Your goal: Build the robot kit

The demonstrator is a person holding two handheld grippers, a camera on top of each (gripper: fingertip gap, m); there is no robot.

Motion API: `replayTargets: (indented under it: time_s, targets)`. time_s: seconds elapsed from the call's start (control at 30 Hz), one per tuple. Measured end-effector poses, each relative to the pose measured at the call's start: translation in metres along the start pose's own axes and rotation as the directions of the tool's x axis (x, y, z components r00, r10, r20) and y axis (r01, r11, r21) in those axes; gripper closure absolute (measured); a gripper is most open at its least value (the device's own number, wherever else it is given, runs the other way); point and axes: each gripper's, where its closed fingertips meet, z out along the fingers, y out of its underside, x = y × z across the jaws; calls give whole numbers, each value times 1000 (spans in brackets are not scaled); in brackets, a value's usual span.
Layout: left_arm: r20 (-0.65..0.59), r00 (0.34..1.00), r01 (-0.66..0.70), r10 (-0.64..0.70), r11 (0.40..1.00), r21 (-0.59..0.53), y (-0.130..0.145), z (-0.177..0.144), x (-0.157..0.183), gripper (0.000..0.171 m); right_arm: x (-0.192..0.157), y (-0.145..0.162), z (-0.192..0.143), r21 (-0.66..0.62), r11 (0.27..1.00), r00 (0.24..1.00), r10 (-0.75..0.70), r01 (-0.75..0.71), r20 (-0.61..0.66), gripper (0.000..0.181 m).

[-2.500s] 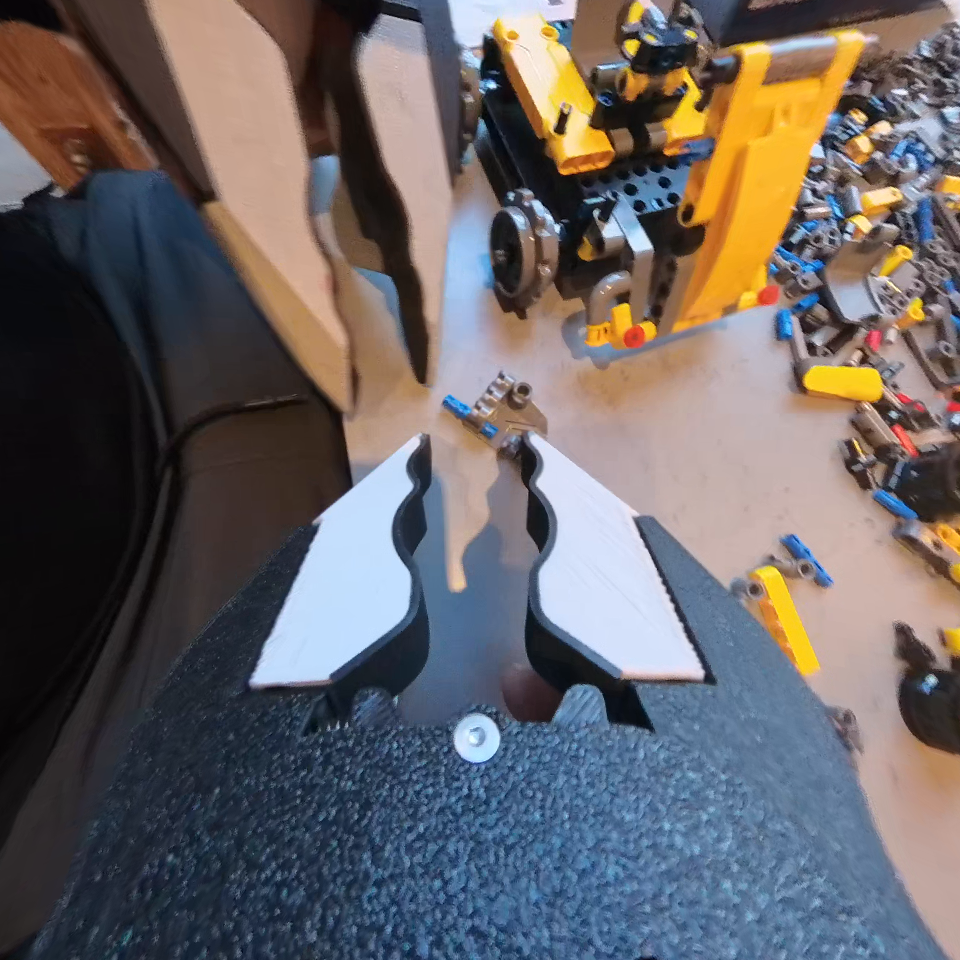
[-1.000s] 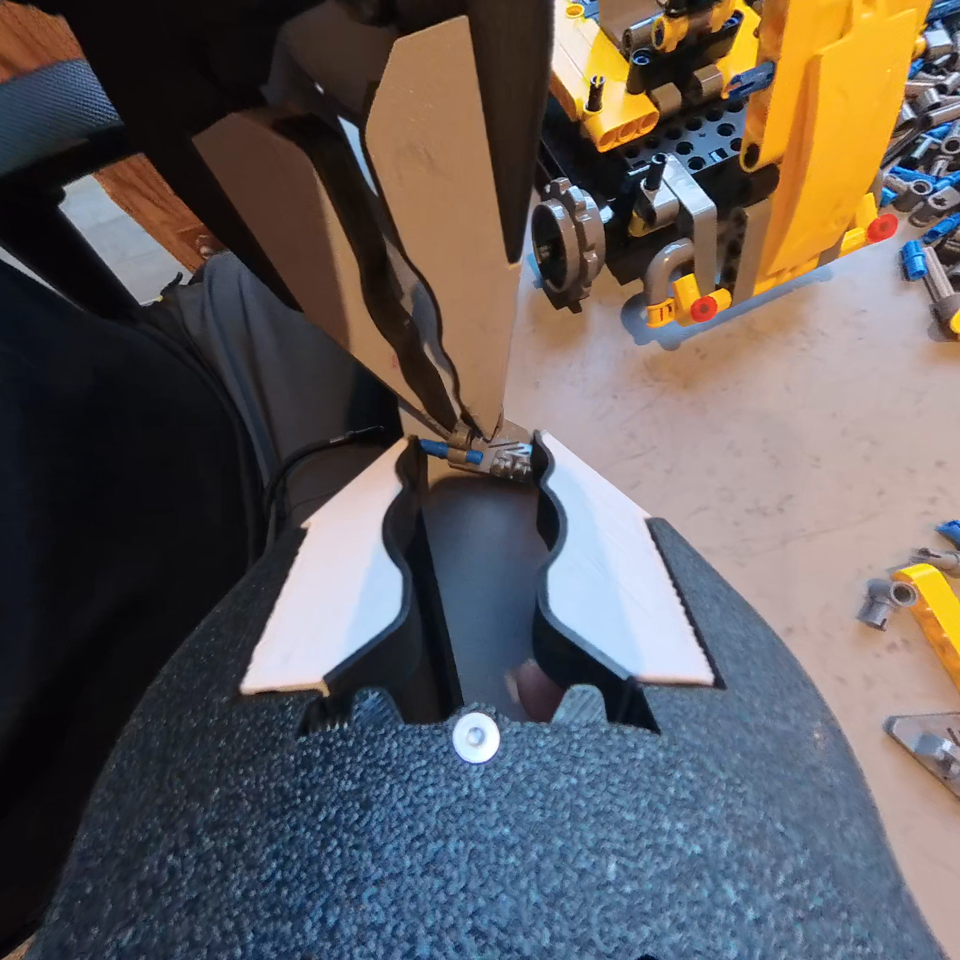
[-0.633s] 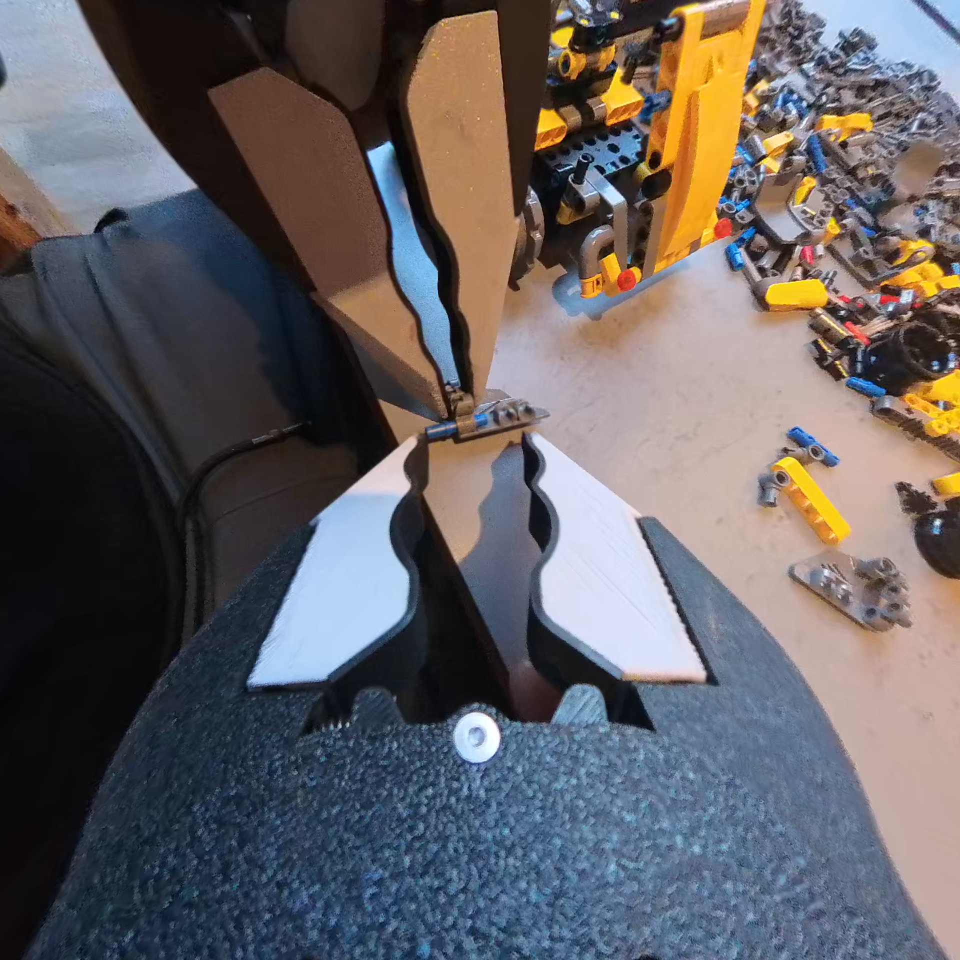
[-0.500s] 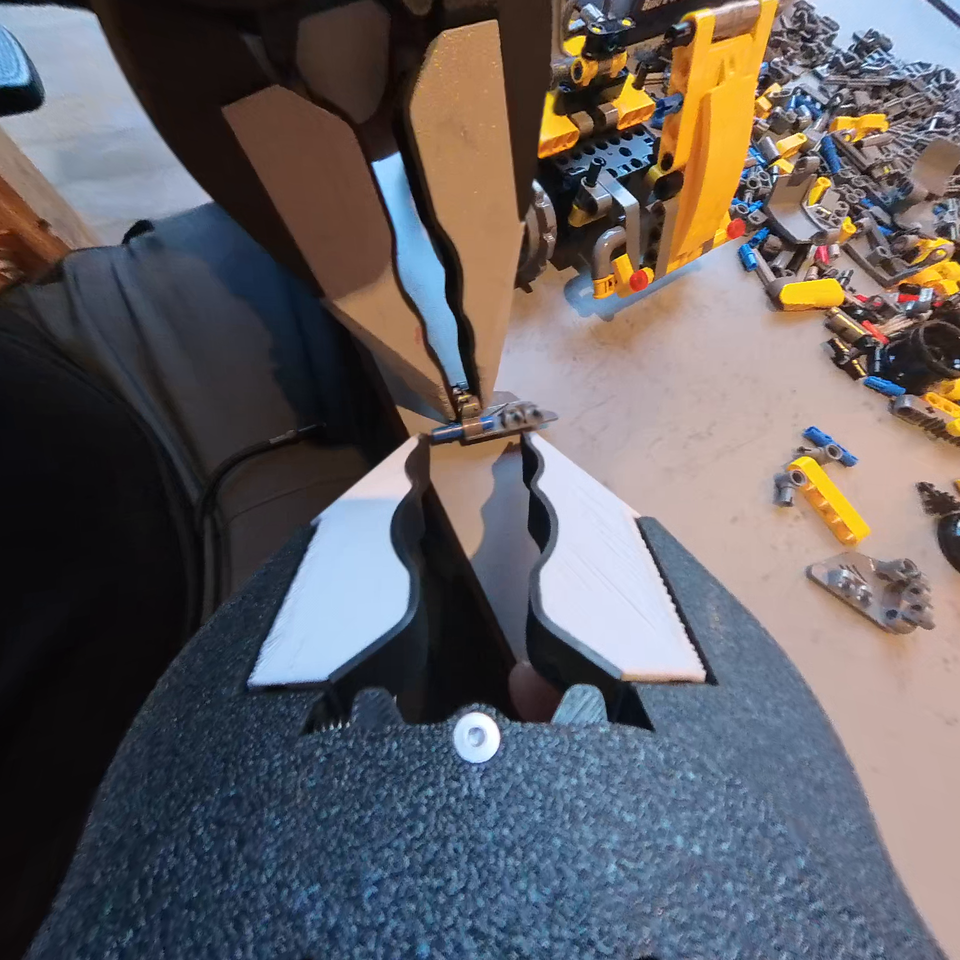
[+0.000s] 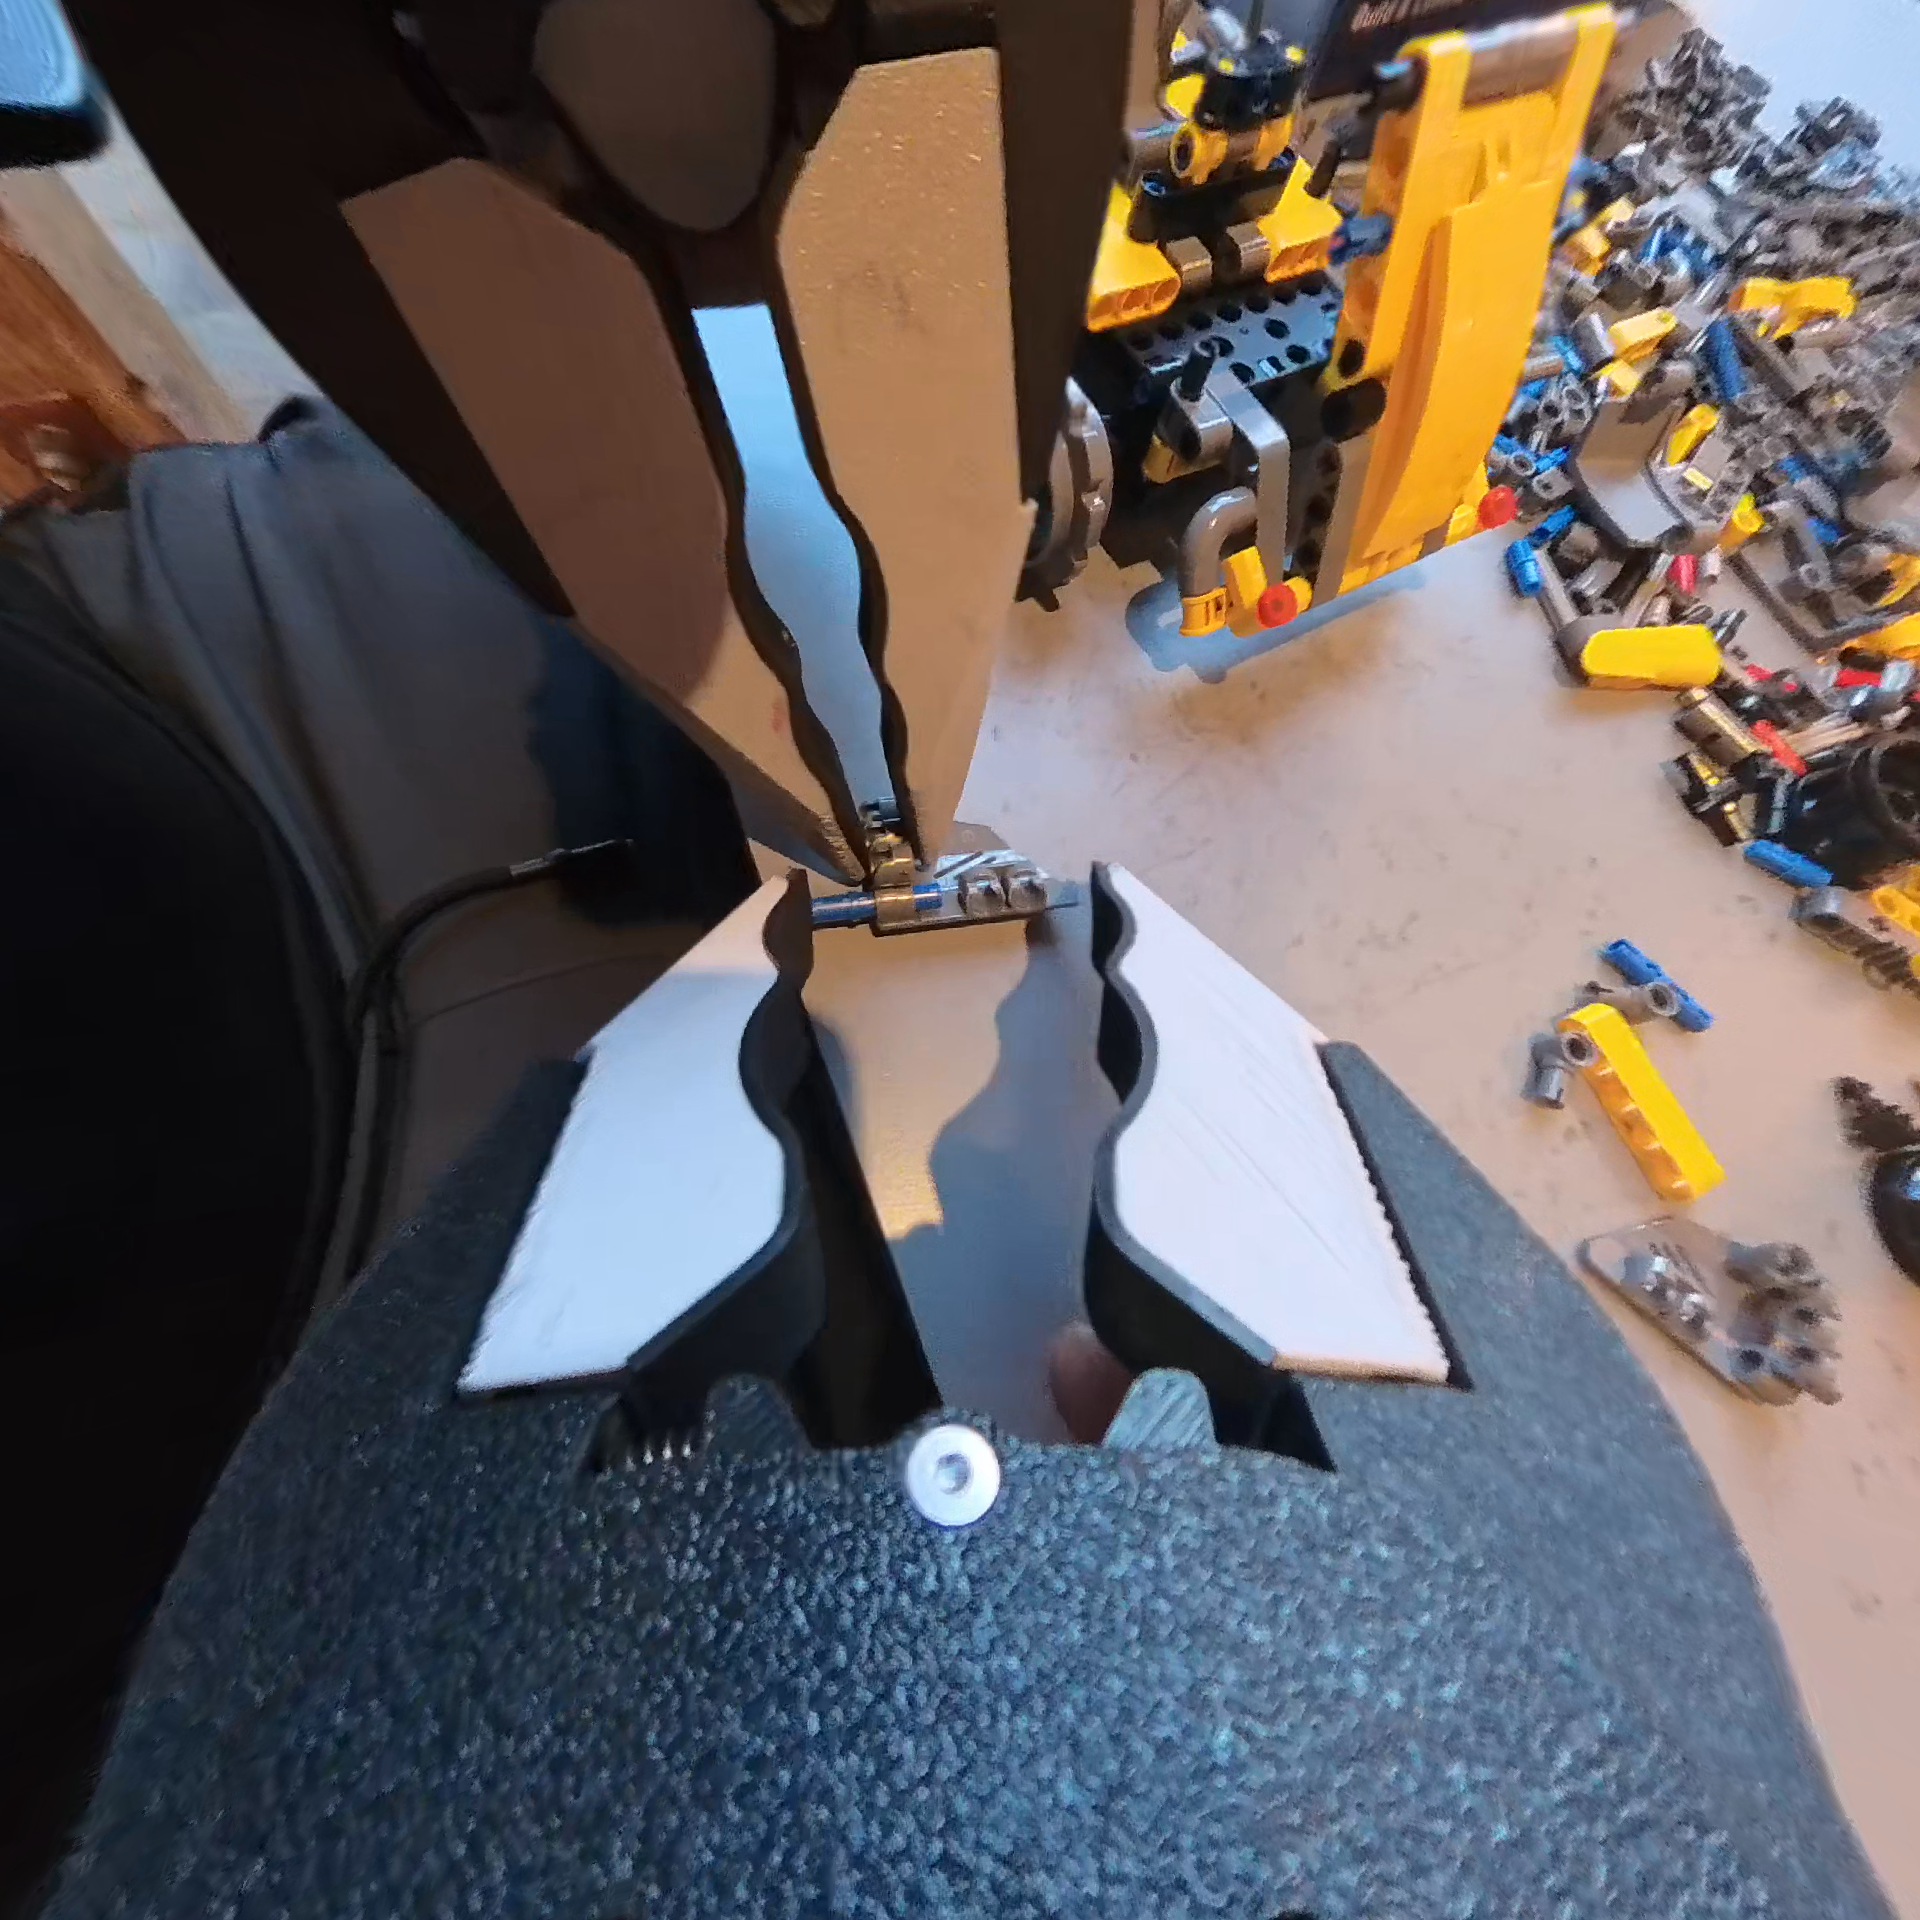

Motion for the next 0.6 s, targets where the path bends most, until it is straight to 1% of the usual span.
replayTargets:
  time_s: [0.03,0.13,0.2,0.3,0.6]
  targets:
    - [-6,1000,0,0,1000,0,0,0,0,165,0,-1,0,1,1000,1000,-21,21,-10,128]
    - [-22,1000,-1,2,1000,6,-1,0,0,166,-5,-1,0,2,999,999,-44,44,17,137]
    - [-25,1000,-9,10,1000,10,-1,0,1,166,-5,0,0,6,1000,999,-25,25,43,137]
    - [-24,1000,-9,9,1000,12,-2,1,1,166,-5,2,1,-4,999,995,52,-52,86,135]
    - [-34,999,11,-10,1000,26,-2,1,1,166,-6,3,1,1,999,995,41,-41,88,136]
